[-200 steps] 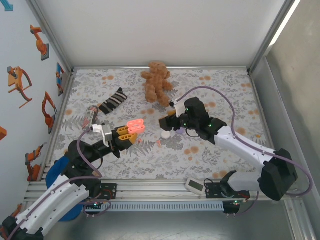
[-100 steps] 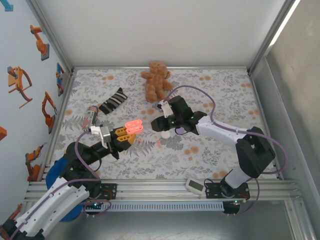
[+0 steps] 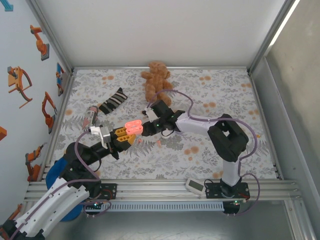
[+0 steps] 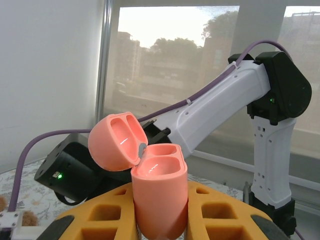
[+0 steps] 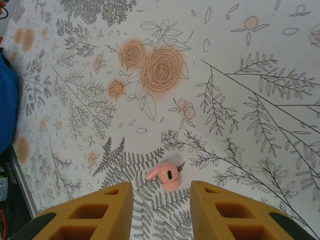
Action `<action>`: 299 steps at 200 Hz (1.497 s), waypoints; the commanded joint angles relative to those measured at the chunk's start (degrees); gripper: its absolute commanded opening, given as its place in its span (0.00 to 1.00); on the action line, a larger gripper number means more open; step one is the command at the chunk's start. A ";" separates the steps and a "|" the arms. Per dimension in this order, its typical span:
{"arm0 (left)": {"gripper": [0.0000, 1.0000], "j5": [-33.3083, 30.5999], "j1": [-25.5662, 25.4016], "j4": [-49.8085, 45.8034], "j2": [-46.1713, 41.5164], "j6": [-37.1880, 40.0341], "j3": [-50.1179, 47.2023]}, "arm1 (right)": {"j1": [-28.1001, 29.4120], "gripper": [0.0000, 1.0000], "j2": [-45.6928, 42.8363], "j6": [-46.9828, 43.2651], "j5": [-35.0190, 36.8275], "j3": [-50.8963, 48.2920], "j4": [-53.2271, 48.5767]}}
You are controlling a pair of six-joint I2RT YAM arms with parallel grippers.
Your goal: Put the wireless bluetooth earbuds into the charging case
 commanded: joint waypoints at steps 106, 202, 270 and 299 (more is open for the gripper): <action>0.00 -1.73 -0.27 -1.08 -2.51 1.71 -0.94 | 2.75 0.32 9.99 -0.76 -2.09 6.99 -3.61; 0.00 -2.24 -0.31 -2.21 -3.80 1.67 -1.05 | 3.63 0.31 11.04 -1.91 -0.30 7.83 -6.06; 0.00 -2.52 -0.32 -2.57 -4.08 1.78 -1.06 | 5.03 0.27 11.63 -3.97 4.02 8.97 -10.25; 0.00 -2.54 -0.29 -2.66 -4.17 1.86 -1.02 | 5.47 0.26 12.48 -4.13 4.67 9.60 -10.82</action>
